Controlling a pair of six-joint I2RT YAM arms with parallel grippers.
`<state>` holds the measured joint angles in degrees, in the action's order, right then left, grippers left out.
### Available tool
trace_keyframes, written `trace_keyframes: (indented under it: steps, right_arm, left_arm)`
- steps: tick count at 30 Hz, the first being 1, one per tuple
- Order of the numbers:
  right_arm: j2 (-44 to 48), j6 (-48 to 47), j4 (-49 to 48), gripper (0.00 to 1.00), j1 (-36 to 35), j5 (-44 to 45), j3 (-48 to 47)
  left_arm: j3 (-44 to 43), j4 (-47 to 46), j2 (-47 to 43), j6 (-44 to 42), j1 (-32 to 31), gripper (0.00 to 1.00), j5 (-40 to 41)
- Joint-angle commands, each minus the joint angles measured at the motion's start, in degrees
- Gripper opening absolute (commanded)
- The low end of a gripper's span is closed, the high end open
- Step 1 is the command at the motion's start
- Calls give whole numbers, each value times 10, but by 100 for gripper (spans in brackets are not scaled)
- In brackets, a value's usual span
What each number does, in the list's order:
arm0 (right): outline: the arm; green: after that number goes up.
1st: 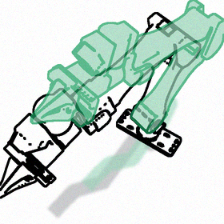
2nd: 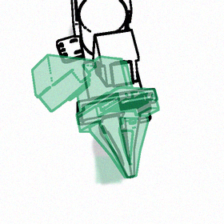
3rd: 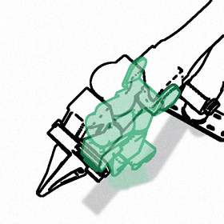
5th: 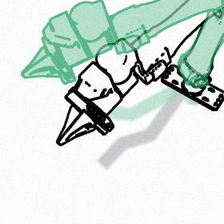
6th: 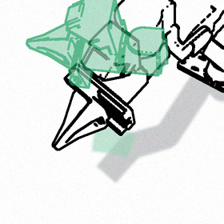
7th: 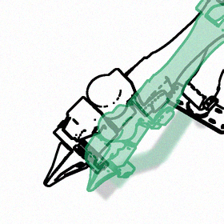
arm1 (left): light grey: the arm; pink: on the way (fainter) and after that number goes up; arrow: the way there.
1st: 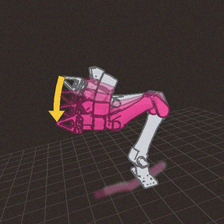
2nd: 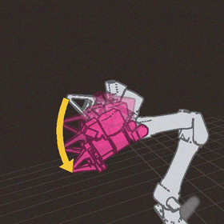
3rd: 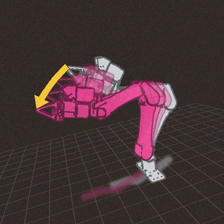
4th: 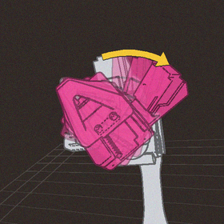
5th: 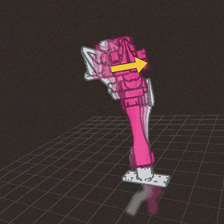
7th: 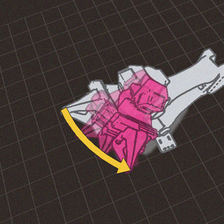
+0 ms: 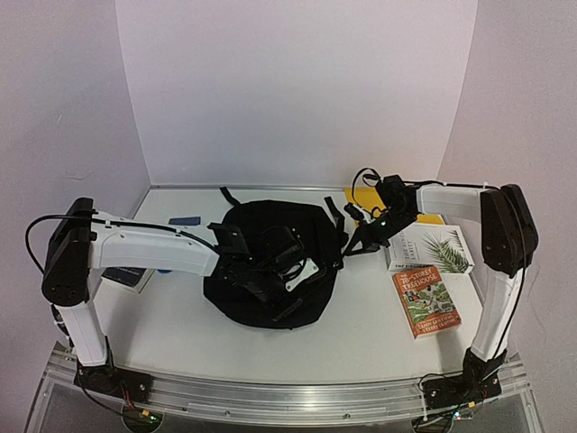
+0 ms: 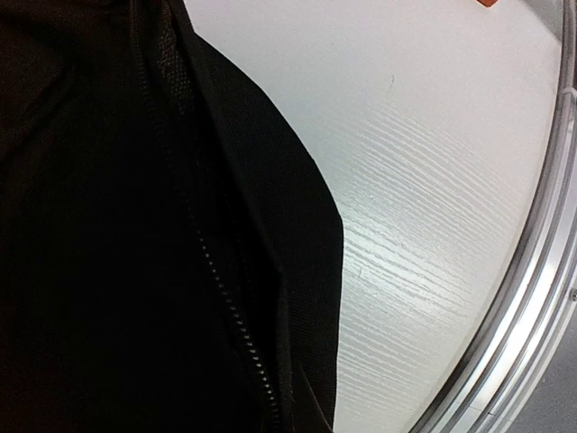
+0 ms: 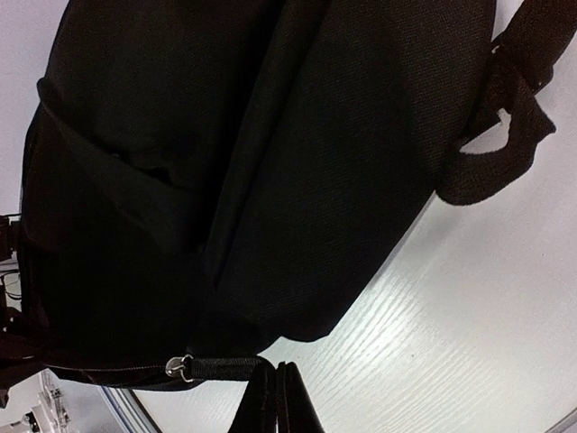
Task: Pack the student bag
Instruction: Unzip the student bag at the center of the board.
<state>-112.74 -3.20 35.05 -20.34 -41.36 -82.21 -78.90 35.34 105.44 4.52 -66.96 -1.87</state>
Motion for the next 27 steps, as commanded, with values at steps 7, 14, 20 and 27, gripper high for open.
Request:
trace_keyframes:
  steps: [7, 14, 20, 27]
  right_arm:
    - [-46, -2, -57, 0, 57, 103, -95]
    - [-1, -22, -34, 27, 56, 0, -80]
    - [83, -45, 2, 82, 53, -42, -30]
    - [154, -28, -2, 88, -24, -22, 57]
  left_arm:
    - [9, 52, -34, 1, -20, 1, 13]
    - [-94, 47, 36, 23, -11, 47, 43]
    - [-94, 60, -27, 56, 43, 65, -25]
    - [-15, 122, -104, 31, 85, 63, -53]
